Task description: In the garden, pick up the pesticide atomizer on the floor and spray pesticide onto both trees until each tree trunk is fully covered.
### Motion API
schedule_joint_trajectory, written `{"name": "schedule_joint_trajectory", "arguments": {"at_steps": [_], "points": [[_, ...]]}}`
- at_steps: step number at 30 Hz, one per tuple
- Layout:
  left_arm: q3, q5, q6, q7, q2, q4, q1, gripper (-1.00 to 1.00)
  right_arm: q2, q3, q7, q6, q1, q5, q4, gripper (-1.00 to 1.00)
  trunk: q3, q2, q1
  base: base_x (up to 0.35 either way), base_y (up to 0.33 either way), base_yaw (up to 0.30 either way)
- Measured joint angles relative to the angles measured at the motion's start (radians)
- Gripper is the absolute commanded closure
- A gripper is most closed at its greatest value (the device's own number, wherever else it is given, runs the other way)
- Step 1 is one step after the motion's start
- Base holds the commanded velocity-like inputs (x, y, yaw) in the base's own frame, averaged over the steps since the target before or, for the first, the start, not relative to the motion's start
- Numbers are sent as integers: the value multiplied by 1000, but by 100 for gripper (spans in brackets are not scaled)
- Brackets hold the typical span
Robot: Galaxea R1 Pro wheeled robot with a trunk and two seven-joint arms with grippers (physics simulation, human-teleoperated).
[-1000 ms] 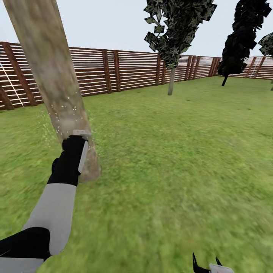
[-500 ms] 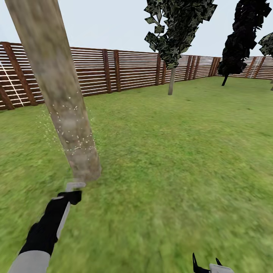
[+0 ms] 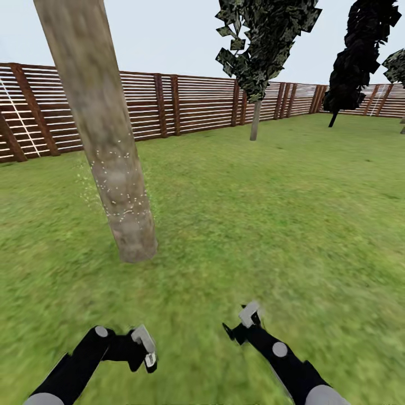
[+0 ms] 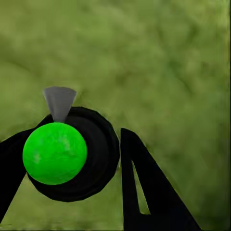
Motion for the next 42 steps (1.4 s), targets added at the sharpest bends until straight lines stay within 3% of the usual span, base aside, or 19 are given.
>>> {"name": "schedule_joint_trajectory", "arguments": {"at_steps": [1, 2, 4, 7, 8, 11, 13, 15, 16, 20, 25, 31, 33, 35, 37, 39, 42], "points": [[-6, -38, -1, -14, -2, 6, -2, 100, 3, 10, 70, 14, -31, 5, -4, -100, 0, 0, 0, -4, 2, 0], [-19, -65, -2, -40, -3, 10, -5, 100, 6, 18, 210, 21, -61, 10, -7, -100, 0, 0, 0, -2, 1, 0], [-29, -87, -2, -157, 4, 12, -6, 100, 6, 22, 390, 28, -92, 12, -31, -100, 0, 0, 0, 0, 0, 0], [-27, -129, -3, -295, 21, 43, -86, 100, 7, 23, 484, 29, -99, 13, -44, -100, 0, 0, 0, 0, 0, 0], [-27, -145, -4, -342, 41, 87, -129, 100, 7, 23, 520, 29, -100, 13, -45, -100, 0, 0, 0, 0, 0, 0], [-27, -153, -25, -387, 54, 112, -154, 100, 5, 24, 564, 28, -101, 25, -53, -100, 0, 0, 0, 0, 0, 0], [-26, -153, -49, -433, 53, 113, -167, 100, 6, 29, 571, 28, -101, 77, -55, -100, 0, 0, 0, 0, 0, 0], [-29, -152, -59, -491, 50, 113, -178, 100, 8, 45, 676, 28, -101, 160, -59, -100, 0, 0, 0, 0, 0, 0], [-29, -150, -60, -499, 50, 113, -180, 100, 8, 47, 710, 27, -102, 172, -58, 100, 0, 0, 0, 0, 0, 0], [-32, -152, -62, -509, 44, 113, -181, 100, 8, 49, 745, 27, -102, 183, -60, 100, 0, 0, 0, 0, 0, 0], [-30, -233, -63, -502, 0, 96, -183, 100, 10, 55, 816, 70, -128, 187, -113, 100, 0, 0, 0, 0, 0, 0], [-30, -334, -93, -459, -78, 95, -208, 100, 13, 54, 828, 125, -132, 185, -170, 100, 0, 0, 0, 0, 0, 0], [-30, -338, -95, -440, -96, 96, -211, 100, 16, 54, 828, 137, -132, 184, -174, 100, 0, 0, 0, 0, 0, 0], [-31, -340, -95, -412, -116, 95, -212, 100, 39, 55, 828, 140, -132, 184, -174, 100, 0, 0, 0, 0, 0, 0], [-30, -340, -95, -409, -124, 94, -214, 100, 43, 55, 828, 140, -133, 184, -174, 100, 0, 0, 0, 0, 0, 0], [-30, -339, -95, -410, -148, 94, -230, 100, 44, 54, 828, 140, -138, 184, -174, 100, 0, 0, 0, 0, 0, 0], [-30, -338, -96, -410, -158, 96, -231, 100, 43, 54, 828, 140, -138, 184, -174, 100, 0, 0, 0, 0, 0, 0]]}}
